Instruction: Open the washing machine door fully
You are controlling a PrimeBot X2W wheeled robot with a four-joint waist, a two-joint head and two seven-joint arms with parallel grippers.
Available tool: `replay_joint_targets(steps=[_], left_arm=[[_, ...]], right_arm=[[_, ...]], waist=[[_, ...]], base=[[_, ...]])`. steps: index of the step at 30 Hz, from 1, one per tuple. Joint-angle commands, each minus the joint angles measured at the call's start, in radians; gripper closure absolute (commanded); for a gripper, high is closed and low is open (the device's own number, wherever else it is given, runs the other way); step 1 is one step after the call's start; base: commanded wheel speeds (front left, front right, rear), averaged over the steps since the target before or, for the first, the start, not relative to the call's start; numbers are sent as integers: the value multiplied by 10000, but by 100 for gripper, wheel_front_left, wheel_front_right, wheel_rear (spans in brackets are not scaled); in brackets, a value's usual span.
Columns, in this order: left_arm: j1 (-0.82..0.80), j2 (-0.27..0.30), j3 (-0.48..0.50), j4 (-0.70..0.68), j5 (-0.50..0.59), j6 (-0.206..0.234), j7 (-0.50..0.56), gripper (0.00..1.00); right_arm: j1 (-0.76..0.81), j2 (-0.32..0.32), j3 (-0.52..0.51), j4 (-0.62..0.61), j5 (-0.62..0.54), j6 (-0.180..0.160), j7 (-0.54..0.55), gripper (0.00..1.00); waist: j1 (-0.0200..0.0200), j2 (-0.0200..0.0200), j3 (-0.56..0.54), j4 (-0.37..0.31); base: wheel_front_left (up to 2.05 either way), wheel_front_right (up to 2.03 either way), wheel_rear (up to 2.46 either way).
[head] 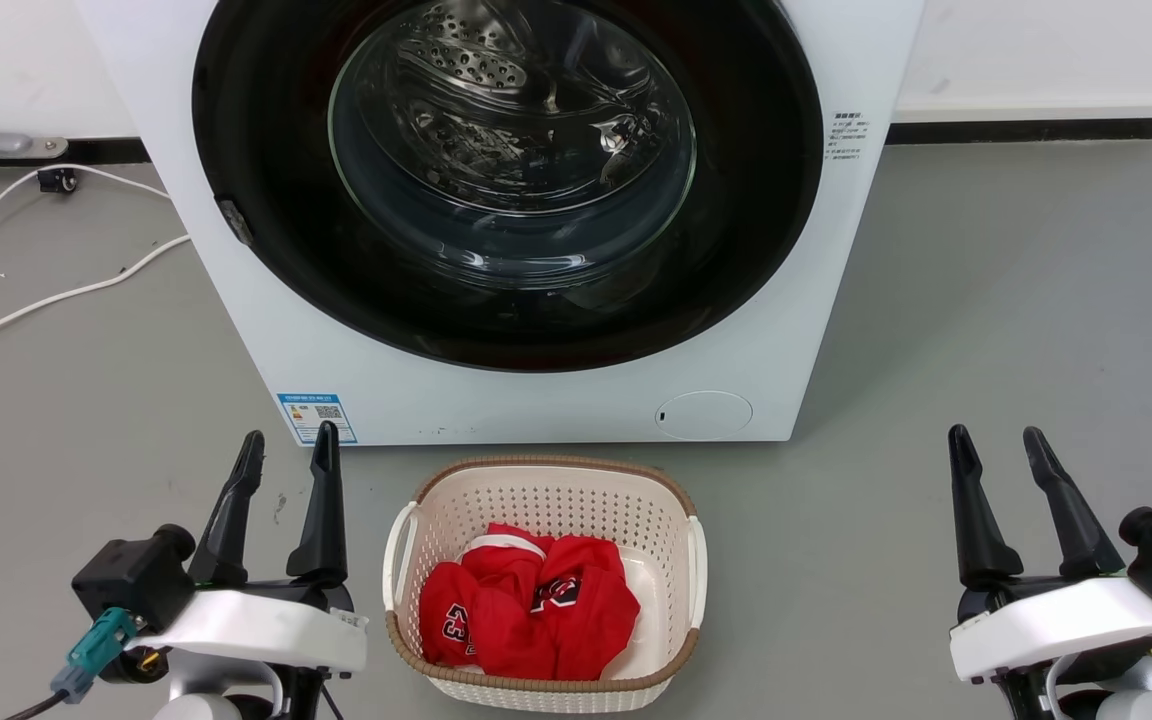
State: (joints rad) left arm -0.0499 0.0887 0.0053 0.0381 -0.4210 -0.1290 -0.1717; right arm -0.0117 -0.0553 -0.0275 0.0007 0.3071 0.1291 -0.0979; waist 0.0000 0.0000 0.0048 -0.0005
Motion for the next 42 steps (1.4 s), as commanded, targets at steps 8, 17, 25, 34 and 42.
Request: replay_joint_targets(steps=[8,17,25,34,42], left_arm=[[26,91,-97,-134,1028,35,-255,0],[70,91,-139,-180,1819,54,-445,0],[116,106,-170,-206,2465,54,-592,0],[164,58,-198,-170,2990,29,-750,0],[176,7,-167,-125,3360,6,-886,0]], right_arm=[[100,30,23,-207,-1016,19,50,0],[123,39,82,-299,-1814,19,51,0],[188,47,117,-319,-2346,12,9,0],[231,57,171,-286,-2810,13,-81,0],[249,65,223,-194,-3218,14,-167,0]], waist=[[0,0,10,26],[0,0,22,51],[0,0,38,66],[0,0,39,66],[0,0,43,75]], base=[[0,0,0],[0,0,0],[0,0,0],[0,0,0],[0,0,0]])
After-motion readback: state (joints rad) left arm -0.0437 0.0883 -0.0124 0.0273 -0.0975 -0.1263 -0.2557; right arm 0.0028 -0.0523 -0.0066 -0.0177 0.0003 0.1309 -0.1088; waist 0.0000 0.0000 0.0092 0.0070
